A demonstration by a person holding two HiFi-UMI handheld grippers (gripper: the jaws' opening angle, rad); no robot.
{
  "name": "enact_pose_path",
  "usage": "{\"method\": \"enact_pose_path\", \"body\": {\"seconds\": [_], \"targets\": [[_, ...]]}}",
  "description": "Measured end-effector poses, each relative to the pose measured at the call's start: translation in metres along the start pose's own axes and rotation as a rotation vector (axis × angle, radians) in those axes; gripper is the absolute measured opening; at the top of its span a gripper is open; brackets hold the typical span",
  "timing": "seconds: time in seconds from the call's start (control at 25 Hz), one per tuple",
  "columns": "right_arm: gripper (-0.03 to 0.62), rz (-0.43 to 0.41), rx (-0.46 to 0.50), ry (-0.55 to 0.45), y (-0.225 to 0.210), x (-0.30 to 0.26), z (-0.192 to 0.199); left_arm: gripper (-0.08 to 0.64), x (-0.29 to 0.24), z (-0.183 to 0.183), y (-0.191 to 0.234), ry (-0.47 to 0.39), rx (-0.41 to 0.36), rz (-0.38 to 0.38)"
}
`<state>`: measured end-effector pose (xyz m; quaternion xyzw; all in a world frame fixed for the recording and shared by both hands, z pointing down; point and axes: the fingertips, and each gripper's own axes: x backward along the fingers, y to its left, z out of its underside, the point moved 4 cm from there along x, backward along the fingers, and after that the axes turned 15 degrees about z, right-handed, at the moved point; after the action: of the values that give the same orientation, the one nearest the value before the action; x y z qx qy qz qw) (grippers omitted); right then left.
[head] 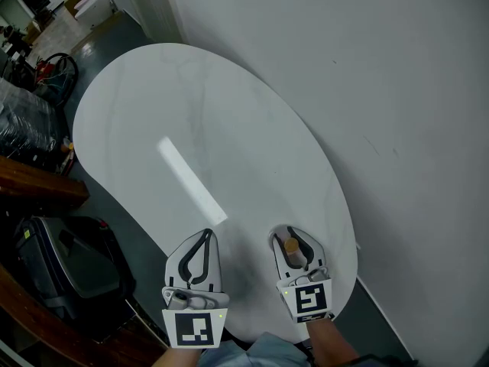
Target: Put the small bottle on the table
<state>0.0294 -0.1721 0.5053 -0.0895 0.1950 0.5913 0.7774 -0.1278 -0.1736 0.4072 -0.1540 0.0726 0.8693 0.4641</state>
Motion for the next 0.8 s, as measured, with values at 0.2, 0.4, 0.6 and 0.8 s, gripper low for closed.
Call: {"method": "enact_pose_path", "body": {"seconds": [0.2,0.4,0.6,0.8], "targets": [[0.118,0.016,-0.030,0.034,0.002,-0.001,0.006,0.000,0.003,0.001,0.002,-0.032,0.084,-0.033],[0.149,0.008,0.009,-0.043,0.002,0.001,-0.011,0.000,0.007,-0.005,0.000,-0.051,0.077,-0.037],[0.149,0.006,0.021,-0.119,-0.002,0.005,-0.037,0.000,0.011,-0.017,-0.002,-0.091,0.064,-0.048],[0.141,-0.004,-0.046,-0.102,-0.003,0.020,-0.057,0.000,0.018,-0.033,-0.008,-0.146,0.045,-0.062]]}}
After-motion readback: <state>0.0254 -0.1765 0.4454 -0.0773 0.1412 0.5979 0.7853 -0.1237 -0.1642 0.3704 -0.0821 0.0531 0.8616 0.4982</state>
